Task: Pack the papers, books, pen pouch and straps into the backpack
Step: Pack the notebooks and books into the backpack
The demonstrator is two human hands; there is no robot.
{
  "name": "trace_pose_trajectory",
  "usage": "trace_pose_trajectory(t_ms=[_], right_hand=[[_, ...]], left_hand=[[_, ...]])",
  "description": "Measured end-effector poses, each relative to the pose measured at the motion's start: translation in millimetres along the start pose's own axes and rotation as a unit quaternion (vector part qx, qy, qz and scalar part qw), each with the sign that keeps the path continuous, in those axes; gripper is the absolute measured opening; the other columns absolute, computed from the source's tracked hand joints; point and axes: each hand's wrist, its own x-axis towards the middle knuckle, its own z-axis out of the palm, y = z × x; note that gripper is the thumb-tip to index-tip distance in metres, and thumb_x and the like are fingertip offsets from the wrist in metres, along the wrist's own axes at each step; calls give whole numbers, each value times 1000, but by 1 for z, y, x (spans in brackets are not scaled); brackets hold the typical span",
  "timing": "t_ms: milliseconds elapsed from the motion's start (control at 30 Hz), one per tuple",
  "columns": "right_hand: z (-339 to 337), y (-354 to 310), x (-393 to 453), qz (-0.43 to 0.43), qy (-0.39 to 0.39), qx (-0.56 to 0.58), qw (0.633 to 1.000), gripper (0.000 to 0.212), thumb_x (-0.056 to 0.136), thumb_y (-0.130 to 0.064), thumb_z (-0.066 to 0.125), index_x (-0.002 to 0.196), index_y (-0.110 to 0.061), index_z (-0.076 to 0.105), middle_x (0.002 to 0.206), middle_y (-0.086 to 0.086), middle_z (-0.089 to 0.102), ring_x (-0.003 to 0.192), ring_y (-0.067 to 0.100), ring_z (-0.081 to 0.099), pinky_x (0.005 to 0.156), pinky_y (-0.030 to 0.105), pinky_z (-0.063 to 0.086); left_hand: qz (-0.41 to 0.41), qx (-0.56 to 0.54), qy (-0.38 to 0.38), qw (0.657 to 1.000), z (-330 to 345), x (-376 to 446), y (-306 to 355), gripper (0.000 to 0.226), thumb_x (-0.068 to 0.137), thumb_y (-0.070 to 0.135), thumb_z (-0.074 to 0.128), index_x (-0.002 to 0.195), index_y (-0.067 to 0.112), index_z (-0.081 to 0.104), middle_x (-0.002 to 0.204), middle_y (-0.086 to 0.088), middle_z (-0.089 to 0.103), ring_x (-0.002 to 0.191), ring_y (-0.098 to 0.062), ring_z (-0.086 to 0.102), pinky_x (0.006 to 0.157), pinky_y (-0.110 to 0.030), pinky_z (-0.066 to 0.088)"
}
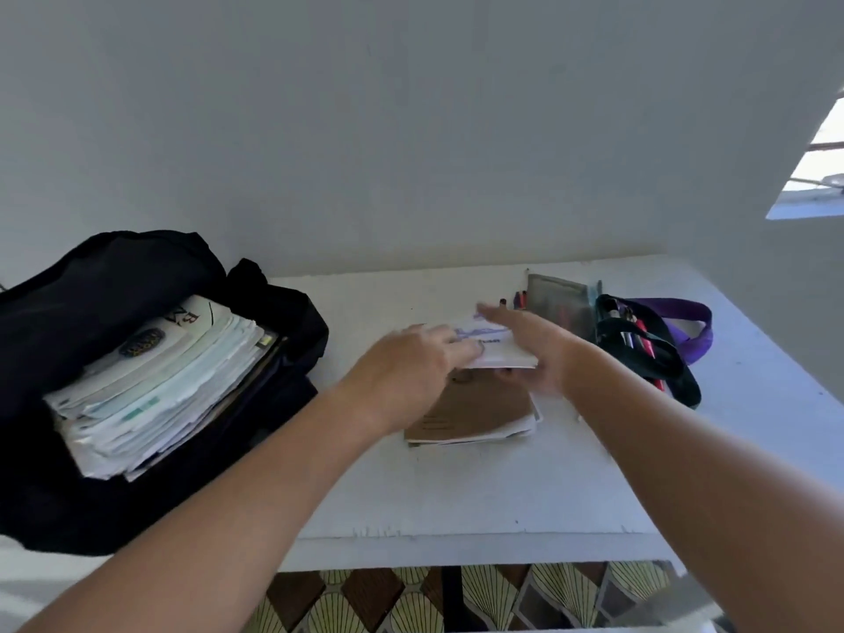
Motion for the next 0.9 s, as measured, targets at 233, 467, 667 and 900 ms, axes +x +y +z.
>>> trace_pose_trajectory(t_ms=[233, 467, 667, 900], right_hand=[[-5, 16, 3, -86, 219, -476, 848, 68, 89, -46, 79, 135, -8, 46, 122, 9, 64, 101, 25, 65, 76, 37, 58], [1, 36, 9, -64, 230, -475, 847, 86, 82, -52, 84, 142, -5, 44, 126, 12, 62, 107, 27, 63, 84, 39, 57], [8, 31, 1, -74, 234, -419, 874, 79, 79, -35, 91, 135, -9, 41, 112, 5, 61, 96, 23, 62, 62, 30, 48], [23, 26, -4, -103, 169, -300, 933, 67, 67, -27, 99, 116, -17, 55, 100, 0, 75, 87, 20, 76, 76, 42, 63]], left_hand=[[-218, -207, -82, 950, 58, 5, -29, 58, 89, 73, 54, 129, 32, 60, 128, 6, 59, 115, -16, 56, 92, -33, 48], [-427, -226, -92, 871, 84, 27, -14, 89, 82, 77, 59, 143, 14, 46, 141, -16, 36, 132, -36, 33, 102, -41, 39], [-487, -494, 33, 720, 88, 34, -20, 85, 64, 44, 87, 123, 11, 35, 121, -14, 59, 104, -29, 64, 86, -41, 58], [-449, -670, 104, 582, 64, 20, -19, 41, 69, 5, 69, 110, 3, 63, 93, -22, 73, 75, -35, 74, 66, -52, 62]])
